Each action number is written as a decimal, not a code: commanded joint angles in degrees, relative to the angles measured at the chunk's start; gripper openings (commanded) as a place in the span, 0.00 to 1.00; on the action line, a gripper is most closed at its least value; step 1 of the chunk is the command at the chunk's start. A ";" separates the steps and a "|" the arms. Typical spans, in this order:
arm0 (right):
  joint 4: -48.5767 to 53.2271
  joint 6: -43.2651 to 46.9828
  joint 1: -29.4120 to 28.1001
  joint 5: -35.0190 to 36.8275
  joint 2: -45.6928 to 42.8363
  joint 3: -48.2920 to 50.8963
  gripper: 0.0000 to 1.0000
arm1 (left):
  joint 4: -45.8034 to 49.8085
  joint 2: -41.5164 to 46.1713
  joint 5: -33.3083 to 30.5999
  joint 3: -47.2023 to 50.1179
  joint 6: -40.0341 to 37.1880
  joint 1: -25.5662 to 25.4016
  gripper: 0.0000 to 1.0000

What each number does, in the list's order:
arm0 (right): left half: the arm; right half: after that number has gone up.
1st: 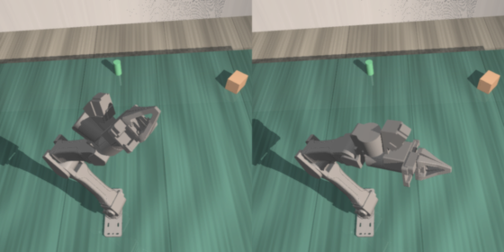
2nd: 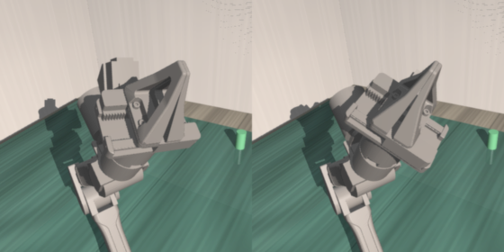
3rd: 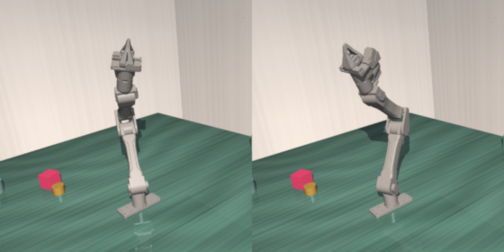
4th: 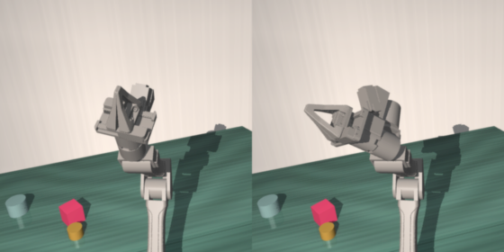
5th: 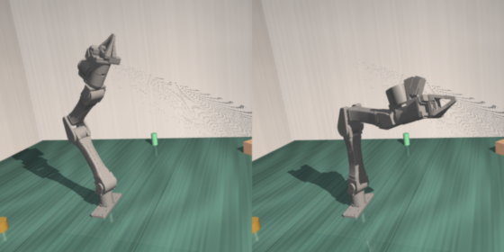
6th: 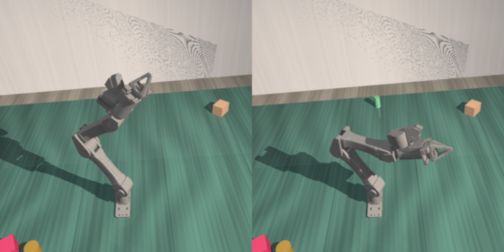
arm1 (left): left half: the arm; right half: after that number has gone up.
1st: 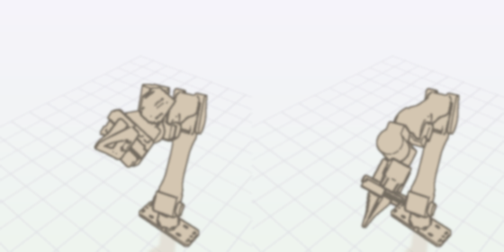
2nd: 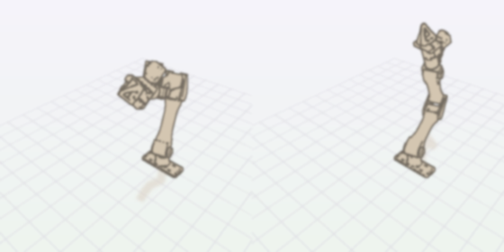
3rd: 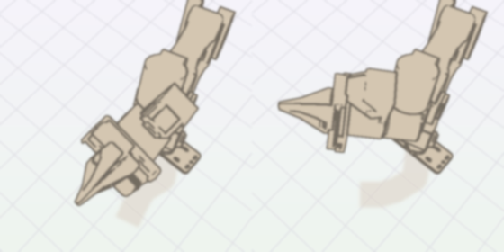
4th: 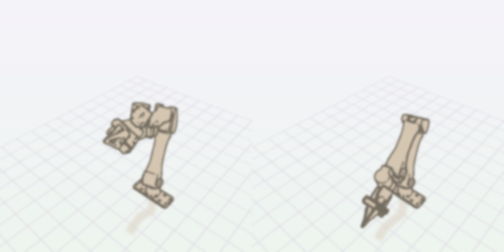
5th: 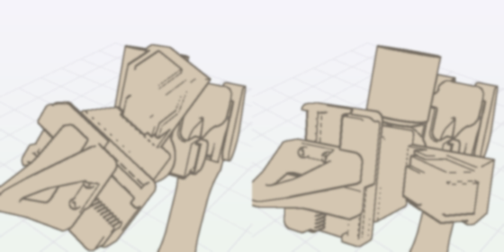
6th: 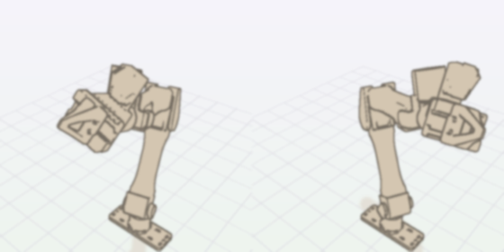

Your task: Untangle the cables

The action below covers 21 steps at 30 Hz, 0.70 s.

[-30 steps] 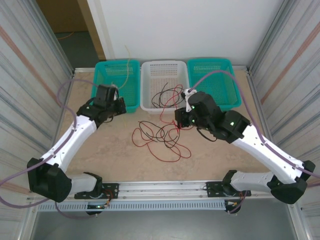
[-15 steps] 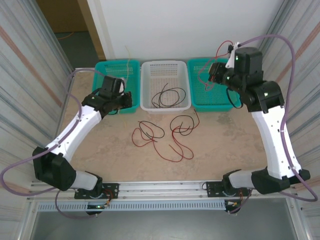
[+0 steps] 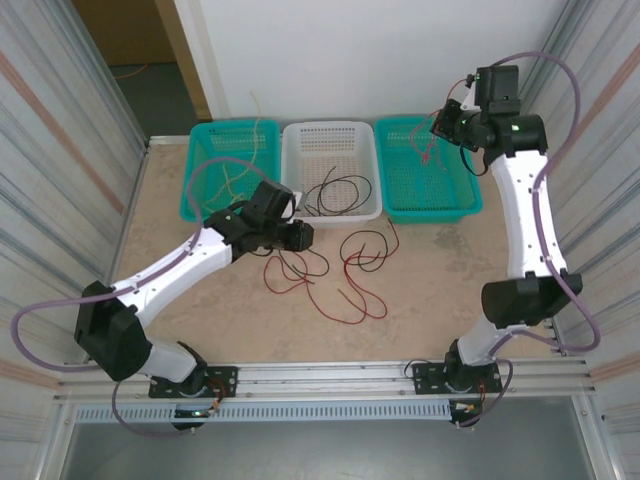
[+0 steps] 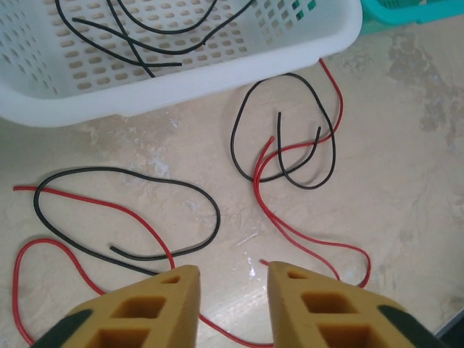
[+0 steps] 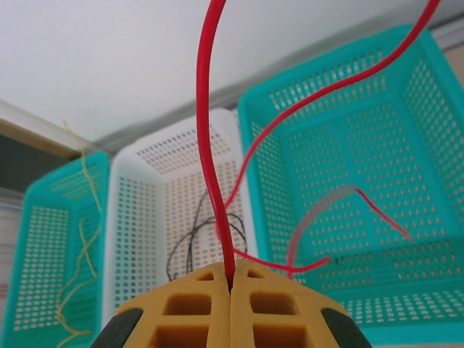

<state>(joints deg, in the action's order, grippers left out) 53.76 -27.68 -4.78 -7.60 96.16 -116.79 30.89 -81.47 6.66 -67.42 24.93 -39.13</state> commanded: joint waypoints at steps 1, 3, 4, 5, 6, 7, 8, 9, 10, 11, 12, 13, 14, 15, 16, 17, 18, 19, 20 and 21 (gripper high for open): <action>2.72 2.68 0.72 -0.20 2.45 0.77 0.13 | -1.01 -1.20 1.82 1.28 0.23 -0.24 0.40; 4.22 2.75 0.61 2.03 3.65 2.35 0.39 | -1.01 -1.88 2.52 1.21 0.21 -0.65 0.46; 4.16 2.76 0.57 2.53 3.36 3.90 0.48 | -1.01 -2.09 2.47 1.32 0.13 -0.85 0.49; 3.24 2.73 0.28 2.96 2.46 6.00 0.56 | -1.01 -2.24 2.34 1.37 0.02 -0.98 0.51; 1.58 2.81 -0.43 3.60 0.58 8.81 0.63 | -1.01 -2.41 2.35 1.44 -0.10 -1.03 0.53; 0.62 2.73 -0.99 4.21 -0.90 12.20 0.65 | -1.09 -2.58 2.39 1.48 -0.19 -1.03 0.53; -0.62 2.96 -2.08 4.93 -3.02 15.54 0.66 | -1.02 -2.87 2.42 1.51 -0.34 -1.13 0.53; -1.37 3.04 -3.46 6.08 -5.34 18.53 0.67 | -0.81 -3.18 2.33 1.45 -0.65 -1.16 0.54; -1.73 3.01 -4.82 7.31 -7.20 21.00 0.67 | -0.22 -3.49 2.14 1.37 -0.99 -1.20 0.54; -1.81 2.85 -6.72 8.68 -9.36 23.83 0.67 | 0.84 -3.81 1.39 1.13 -1.41 -1.22 0.54; -1.74 2.52 -8.78 10.03 -11.61 26.74 0.66 | 2.15 -4.08 0.36 1.13 -1.63 -1.24 0.53; -1.89 1.96 -10.60 11.18 -13.47 29.31 0.66 | 3.07 -4.13 -0.59 1.15 -1.61 -1.21 0.53; -1.78 1.28 -13.28 12.56 -15.68 32.66 0.66 | 3.86 -4.13 -1.46 1.64 -1.62 -1.21 0.53; -1.97 0.26 -16.04 13.63 -17.95 35.99 0.66 | 4.29 -4.05 -1.75 2.32 -1.54 -1.23 0.53; -2.44 -0.91 -18.25 14.29 -19.64 38.95 0.66 | 4.51 -3.96 -1.79 3.00 -1.46 -1.23 0.53; -3.04 -2.72 -21.28 14.70 -21.41 42.20 0.67 | 4.73 -3.93 -1.74 3.83 -1.15 -1.22 0.53; -3.82 -4.51 -23.88 14.60 -22.70 45.34 0.67 | 4.95 -3.96 -1.49 4.56 -0.97 -1.26 0.53; -4.44 -6.07 -26.07 14.58 -23.38 47.78 0.67 | 4.96 -3.96 -1.19 5.19 -0.74 -1.22 0.52; -5.00 -8.13 -28.36 14.96 -23.65 50.12 0.67 | 5.05 -3.87 -0.84 5.90 -0.52 -1.23 0.52; -5.15 -10.06 -30.41 15.86 -23.48 52.03 0.67 | 4.97 -3.71 -0.64 6.51 -0.24 -1.27 0.51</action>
<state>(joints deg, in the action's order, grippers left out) 50.09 -31.11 -31.77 4.64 72.20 -69.41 33.56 -85.30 6.33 -62.59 24.67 -40.14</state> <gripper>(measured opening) 0.667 0.517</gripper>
